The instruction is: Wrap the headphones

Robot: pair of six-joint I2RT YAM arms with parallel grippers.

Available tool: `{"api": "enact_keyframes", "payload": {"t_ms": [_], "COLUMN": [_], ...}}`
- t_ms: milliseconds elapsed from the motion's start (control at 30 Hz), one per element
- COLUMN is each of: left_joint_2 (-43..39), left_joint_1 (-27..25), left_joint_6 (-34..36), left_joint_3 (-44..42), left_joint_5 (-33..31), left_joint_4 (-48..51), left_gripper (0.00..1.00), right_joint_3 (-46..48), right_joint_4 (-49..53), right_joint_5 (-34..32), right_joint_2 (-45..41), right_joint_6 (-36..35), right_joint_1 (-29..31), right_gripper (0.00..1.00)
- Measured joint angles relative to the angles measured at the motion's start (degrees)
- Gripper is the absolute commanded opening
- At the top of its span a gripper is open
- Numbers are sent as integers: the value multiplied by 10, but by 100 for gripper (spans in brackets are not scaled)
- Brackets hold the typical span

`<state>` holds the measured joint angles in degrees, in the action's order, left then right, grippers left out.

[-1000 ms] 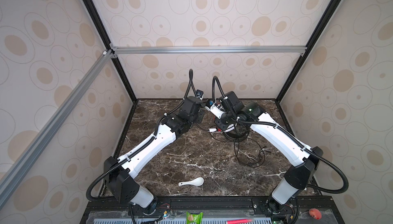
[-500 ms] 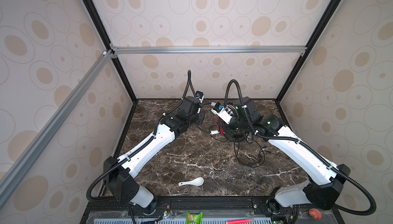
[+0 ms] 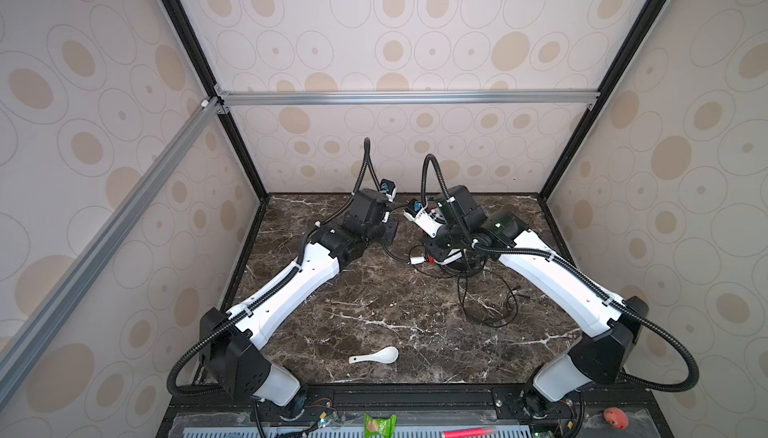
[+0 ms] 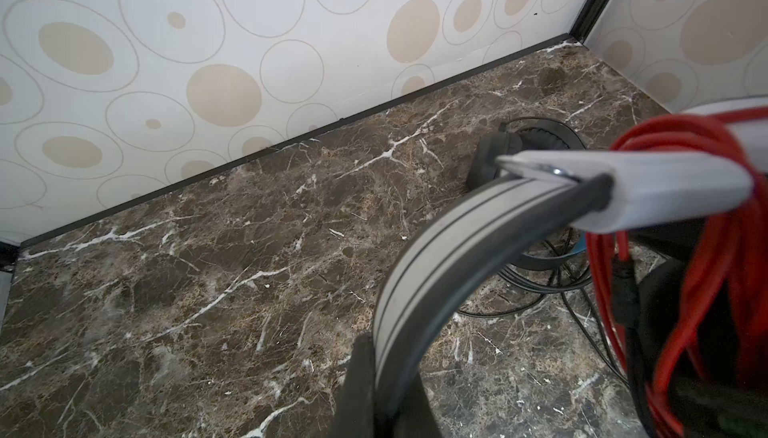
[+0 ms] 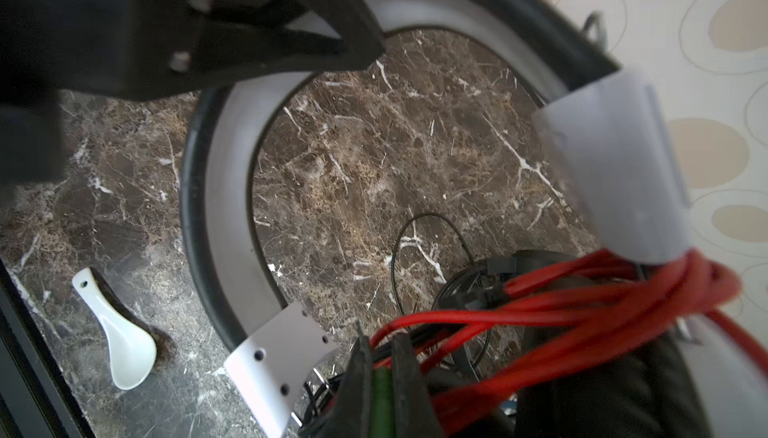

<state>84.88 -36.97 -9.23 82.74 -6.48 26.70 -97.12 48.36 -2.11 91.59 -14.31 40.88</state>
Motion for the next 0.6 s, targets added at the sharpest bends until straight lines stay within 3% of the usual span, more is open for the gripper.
{"api": "enact_keyframes", "payload": {"t_ms": [467, 600], "left_joint_2": [1, 1], "left_joint_1": [2, 3], "left_joint_6": [-2, -11], "left_joint_3": [-3, -14], "left_joint_5": [4, 4], "left_joint_4": [1, -1], "left_gripper": [0, 0], "right_joint_3": [-53, -58], "right_joint_4": [37, 37], "right_joint_5": [-86, -100], "right_joint_2": [72, 94], "right_joint_6": [63, 73], "right_joint_1": [4, 4], "right_gripper": [0, 5]}}
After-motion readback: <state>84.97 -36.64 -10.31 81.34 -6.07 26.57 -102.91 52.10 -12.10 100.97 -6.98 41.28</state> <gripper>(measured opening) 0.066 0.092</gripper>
